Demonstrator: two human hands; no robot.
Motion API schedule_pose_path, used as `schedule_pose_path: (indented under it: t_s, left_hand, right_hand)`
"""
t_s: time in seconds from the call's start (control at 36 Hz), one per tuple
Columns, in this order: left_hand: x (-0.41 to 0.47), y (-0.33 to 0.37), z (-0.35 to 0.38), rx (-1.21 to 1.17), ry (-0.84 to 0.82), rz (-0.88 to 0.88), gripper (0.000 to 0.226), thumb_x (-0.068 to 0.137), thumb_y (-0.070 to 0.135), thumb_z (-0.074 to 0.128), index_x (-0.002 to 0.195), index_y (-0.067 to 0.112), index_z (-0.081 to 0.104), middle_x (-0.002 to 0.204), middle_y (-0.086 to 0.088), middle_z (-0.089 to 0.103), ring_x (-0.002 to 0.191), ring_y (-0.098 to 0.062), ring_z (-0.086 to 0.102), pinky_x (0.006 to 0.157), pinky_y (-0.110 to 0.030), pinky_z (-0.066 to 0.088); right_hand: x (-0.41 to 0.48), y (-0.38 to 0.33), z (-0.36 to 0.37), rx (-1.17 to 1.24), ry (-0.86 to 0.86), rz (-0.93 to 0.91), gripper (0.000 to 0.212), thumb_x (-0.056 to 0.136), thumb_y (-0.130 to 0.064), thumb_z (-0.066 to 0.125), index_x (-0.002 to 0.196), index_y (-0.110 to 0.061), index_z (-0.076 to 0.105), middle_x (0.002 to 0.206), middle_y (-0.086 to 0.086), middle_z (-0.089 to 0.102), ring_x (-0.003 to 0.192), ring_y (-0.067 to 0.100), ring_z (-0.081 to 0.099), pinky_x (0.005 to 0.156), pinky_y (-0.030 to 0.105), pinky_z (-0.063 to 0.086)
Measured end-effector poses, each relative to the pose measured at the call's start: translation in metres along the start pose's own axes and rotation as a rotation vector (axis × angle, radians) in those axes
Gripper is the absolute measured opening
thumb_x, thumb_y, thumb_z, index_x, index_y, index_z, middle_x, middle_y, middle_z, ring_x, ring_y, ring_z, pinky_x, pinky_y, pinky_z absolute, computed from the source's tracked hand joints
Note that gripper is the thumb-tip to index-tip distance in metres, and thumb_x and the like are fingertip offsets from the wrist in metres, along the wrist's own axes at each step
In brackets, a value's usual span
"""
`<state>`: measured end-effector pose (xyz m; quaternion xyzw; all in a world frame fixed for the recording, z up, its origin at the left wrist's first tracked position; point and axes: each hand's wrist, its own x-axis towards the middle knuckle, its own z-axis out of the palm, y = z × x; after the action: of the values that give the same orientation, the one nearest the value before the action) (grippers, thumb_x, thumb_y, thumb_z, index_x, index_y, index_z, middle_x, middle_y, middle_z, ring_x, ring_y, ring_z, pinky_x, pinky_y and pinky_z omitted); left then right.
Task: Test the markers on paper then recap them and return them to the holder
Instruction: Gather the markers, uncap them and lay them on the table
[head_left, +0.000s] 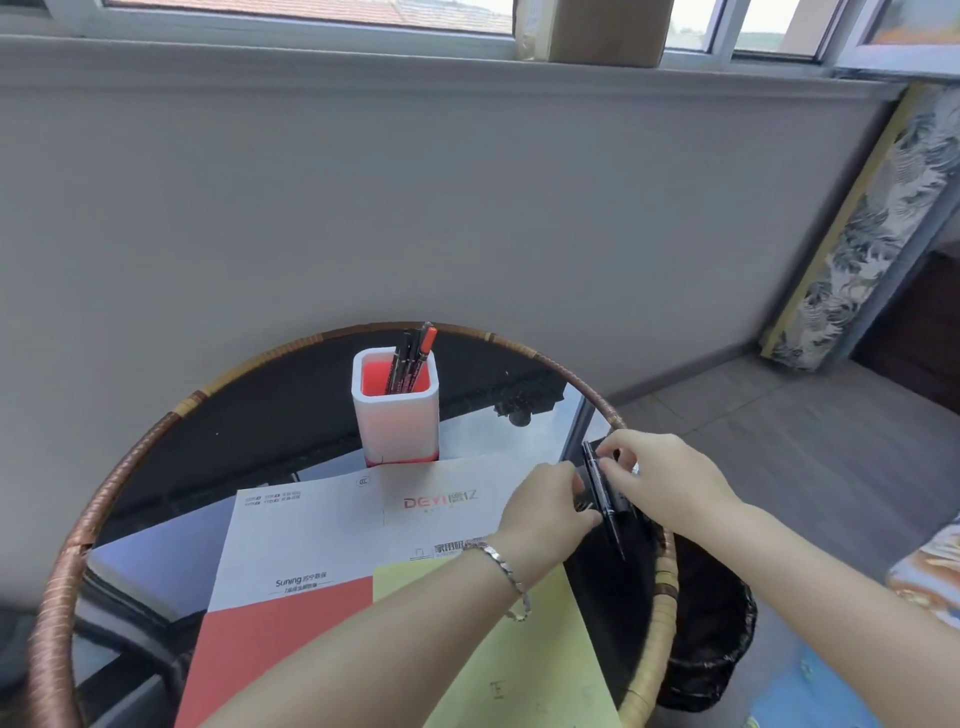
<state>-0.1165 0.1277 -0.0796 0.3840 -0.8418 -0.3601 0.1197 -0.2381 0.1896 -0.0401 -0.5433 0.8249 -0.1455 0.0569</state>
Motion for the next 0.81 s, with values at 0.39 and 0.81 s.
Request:
schedule_pose_path:
  t_s: [0.39,0.81]
  left_hand:
    - [-0.057,-0.073,-0.132,0.05,0.291,-0.018,0.016,0.092,0.027,0.052,0.103,0.019,0.059,0.09,0.009,0.059,0.081,-0.006,0.056,0.064,-0.018,0.045]
    - [-0.09,-0.104,-0.175,-0.031,0.392,-0.117,0.016,0.094,0.021,0.048,0.106,0.024,0.057,0.096,0.009,0.062,0.088,-0.004,0.057,0.075,-0.022,0.048]
  right_hand:
    - [0.066,-0.128,-0.003,0.598,0.005,-0.069,0.029,0.088,-0.029,0.054,0.109,-0.01,0.06,0.089,0.004,0.064,0.073,0.02,0.057,0.061,0.03,0.049]
    - [0.101,-0.172,0.01,0.393,0.187,-0.007,0.024,0.09,-0.032,0.054,0.091,-0.009,0.062,0.093,0.008,0.066,0.085,0.024,0.058,0.067,0.03,0.042]
